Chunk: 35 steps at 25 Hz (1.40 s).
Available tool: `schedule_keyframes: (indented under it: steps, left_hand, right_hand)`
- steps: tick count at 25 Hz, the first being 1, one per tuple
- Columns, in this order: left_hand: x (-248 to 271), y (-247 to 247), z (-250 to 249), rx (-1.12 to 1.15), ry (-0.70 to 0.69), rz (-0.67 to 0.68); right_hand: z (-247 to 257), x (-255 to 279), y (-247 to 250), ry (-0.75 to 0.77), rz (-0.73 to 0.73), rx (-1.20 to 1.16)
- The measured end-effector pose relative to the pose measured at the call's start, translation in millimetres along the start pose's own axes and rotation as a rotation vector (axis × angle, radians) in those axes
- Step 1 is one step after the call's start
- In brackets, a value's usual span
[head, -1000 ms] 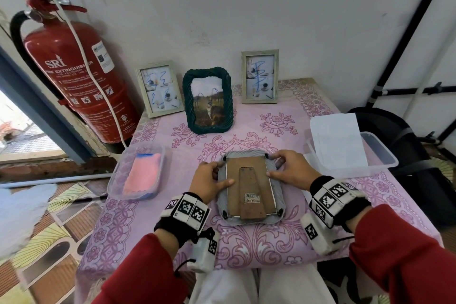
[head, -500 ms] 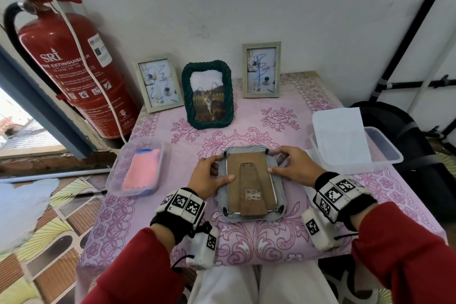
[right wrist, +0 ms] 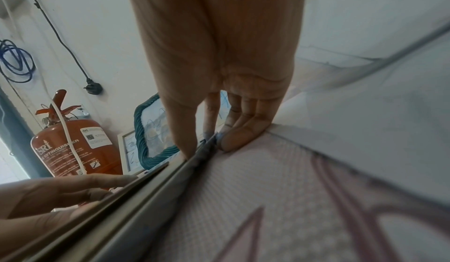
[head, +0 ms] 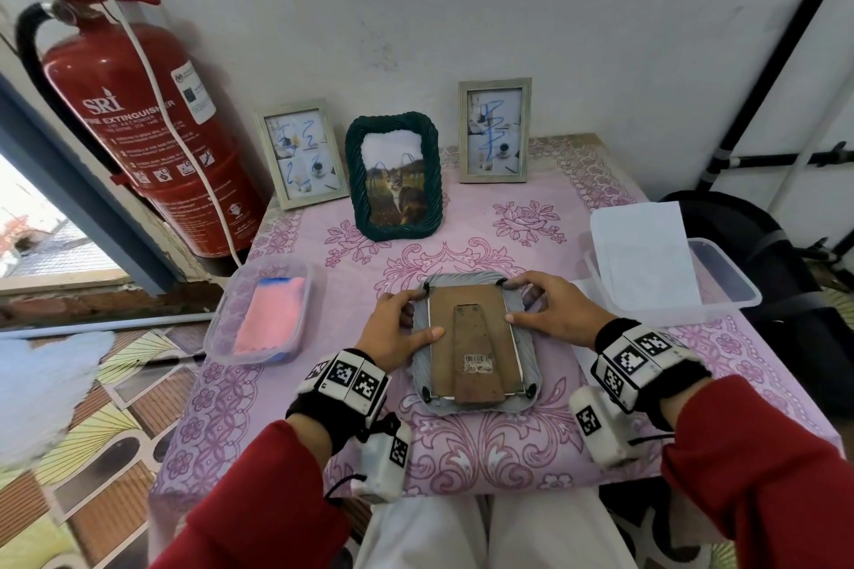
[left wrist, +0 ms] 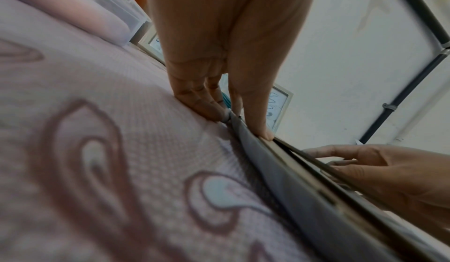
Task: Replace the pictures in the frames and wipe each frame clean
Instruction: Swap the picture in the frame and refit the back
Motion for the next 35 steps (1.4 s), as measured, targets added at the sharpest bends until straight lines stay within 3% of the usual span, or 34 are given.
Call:
schedule_keyframes:
  steps: [6, 12, 35]
  left_hand:
    - [-0.9, -0.1, -0.9, -0.002, 0.002, 0.005]
    - [-1.7, 0.0, 0.8, 0.011, 0.011, 0.011]
    - [-7.9, -4.7, 0.2, -0.059, -0.003, 0.081]
  right_hand:
    - [-2.1, -1.4, -1.7, -0.006, 0.013, -0.009]
    - [-0.8, -5.9, -5.0, -0.048, 0.127, -0.071]
    - [-0.3, -9.4, -5.7, -0.085, 0.163, -0.111]
Point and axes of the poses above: each hand's wrist, its own x-axis away from the middle knuckle, its own y-axis out of the back of the hand, z = x × y, the point moved 7 cm from there along -x, towards the middle knuckle, and after that the axes turned 7 degrees about x, right-handed, at the moved point
